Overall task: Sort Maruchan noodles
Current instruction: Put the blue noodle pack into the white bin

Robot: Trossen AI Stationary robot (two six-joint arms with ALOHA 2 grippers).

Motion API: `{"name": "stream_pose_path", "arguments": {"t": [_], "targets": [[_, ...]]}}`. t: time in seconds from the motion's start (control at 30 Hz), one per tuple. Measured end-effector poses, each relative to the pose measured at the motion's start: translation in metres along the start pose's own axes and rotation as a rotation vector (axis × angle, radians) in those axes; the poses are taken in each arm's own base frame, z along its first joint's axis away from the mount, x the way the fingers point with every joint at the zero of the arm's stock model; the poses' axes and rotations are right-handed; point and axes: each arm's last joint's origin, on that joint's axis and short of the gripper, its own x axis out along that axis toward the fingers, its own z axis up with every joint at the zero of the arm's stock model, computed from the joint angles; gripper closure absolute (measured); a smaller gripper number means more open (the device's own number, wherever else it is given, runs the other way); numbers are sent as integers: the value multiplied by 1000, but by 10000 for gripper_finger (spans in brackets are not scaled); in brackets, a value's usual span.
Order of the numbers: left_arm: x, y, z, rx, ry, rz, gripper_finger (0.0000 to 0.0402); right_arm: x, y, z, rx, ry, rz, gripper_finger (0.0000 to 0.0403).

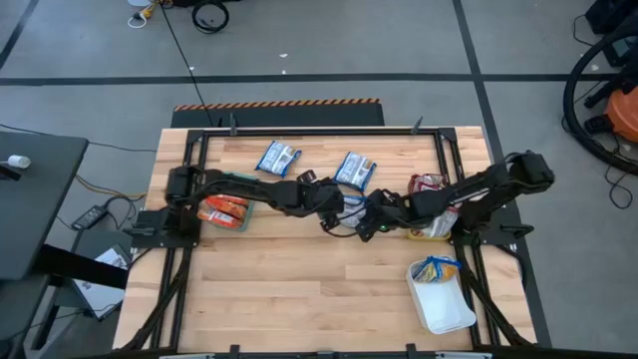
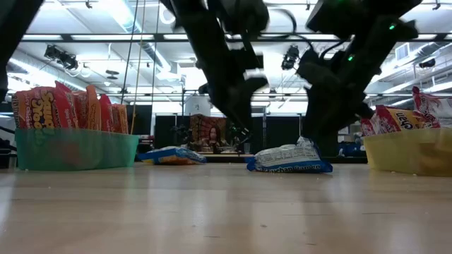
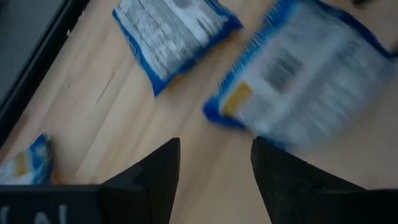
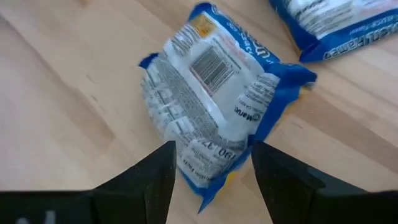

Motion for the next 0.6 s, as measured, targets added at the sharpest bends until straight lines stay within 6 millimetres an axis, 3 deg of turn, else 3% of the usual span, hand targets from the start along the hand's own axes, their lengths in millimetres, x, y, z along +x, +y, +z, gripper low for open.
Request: {"name": "stream_pose_path", "arguments": {"t": [0.13, 0.3, 0.43, 0.6], "targets": [[31, -6, -6, -30, 20, 15, 200, 15, -6, 5, 15, 60, -41, 188], [60, -19, -17, -51, 29, 13, 200, 19, -16, 8, 0, 90, -99, 188], [73, -25, -25, -44, 64, -13, 200, 22, -19, 12, -13, 111, -76, 188], [72, -30, -30, -21, 88, -12, 200, 29, -18, 19, -55, 128, 0, 194]]}}
